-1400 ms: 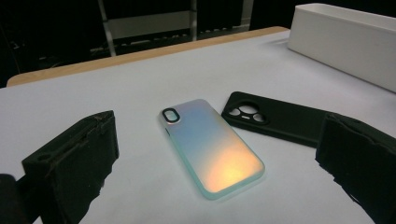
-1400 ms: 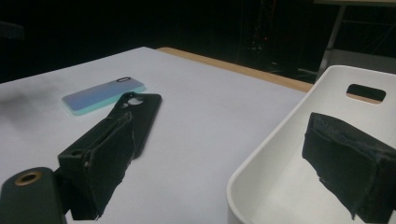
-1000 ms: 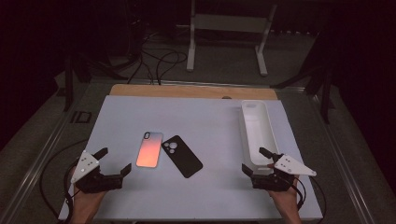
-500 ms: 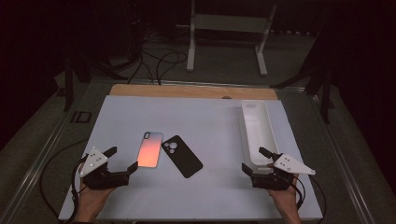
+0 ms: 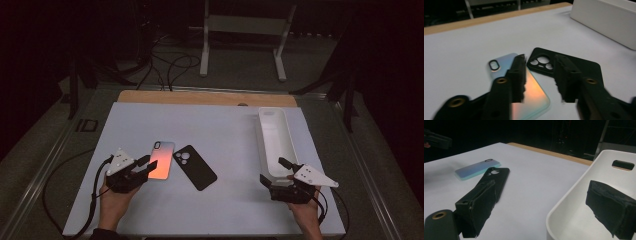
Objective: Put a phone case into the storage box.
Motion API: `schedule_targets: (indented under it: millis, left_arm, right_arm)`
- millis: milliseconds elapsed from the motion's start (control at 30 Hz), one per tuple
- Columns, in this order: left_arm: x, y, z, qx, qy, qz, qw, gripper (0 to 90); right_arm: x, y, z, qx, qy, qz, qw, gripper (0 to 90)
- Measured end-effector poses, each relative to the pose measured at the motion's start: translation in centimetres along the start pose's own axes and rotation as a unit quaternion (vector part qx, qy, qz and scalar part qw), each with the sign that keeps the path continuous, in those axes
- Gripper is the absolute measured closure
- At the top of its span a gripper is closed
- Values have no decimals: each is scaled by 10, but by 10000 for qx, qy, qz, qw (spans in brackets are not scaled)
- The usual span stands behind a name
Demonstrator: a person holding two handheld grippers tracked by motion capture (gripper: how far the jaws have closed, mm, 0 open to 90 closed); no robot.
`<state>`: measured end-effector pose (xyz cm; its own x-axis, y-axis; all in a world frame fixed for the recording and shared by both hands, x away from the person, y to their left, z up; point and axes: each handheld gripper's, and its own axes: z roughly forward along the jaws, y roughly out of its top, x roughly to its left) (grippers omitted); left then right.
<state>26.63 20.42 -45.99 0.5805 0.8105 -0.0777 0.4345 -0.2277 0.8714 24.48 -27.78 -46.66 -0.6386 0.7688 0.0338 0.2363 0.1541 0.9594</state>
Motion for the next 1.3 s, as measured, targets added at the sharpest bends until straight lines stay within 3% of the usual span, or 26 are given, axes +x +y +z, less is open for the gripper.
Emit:
schedule_targets:
  millis: [100,133,233,300,567,900,1000,1167,1300]
  left_arm:
    - [-2,0,8,79,-25,32,10000,730]
    - [-5,-1,18,198,-73,5,9998,730]
    - [-6,-3,29,283,-165,-4,9995,861]
    - [-8,-5,36,393,-180,4,9991,894]
    - [-16,-11,53,725,-180,105,9971,900]
    - [-26,-22,74,1214,-210,273,9920,900]
    - [-25,-26,78,1410,-128,322,9894,900]
    - [-23,-28,78,1507,-59,317,9881,900]
    - [-18,-29,71,1583,196,326,9867,900]
  right_arm:
    - [0,0,0,-2,-6,5,10000,91]
    - [0,0,0,5,-5,1,10000,91]
    - [0,-1,1,42,3,1,10000,90]
    - [0,-1,0,46,-2,-6,10000,91]
    - [-2,-2,1,26,-25,33,10000,91]
    - [-1,-2,1,42,-33,16,10000,91]
    - [-2,-2,1,41,-38,27,10000,91]
    - [-2,-2,0,27,-46,20,10000,91]
    - [-2,-2,-1,19,-54,12,10000,91]
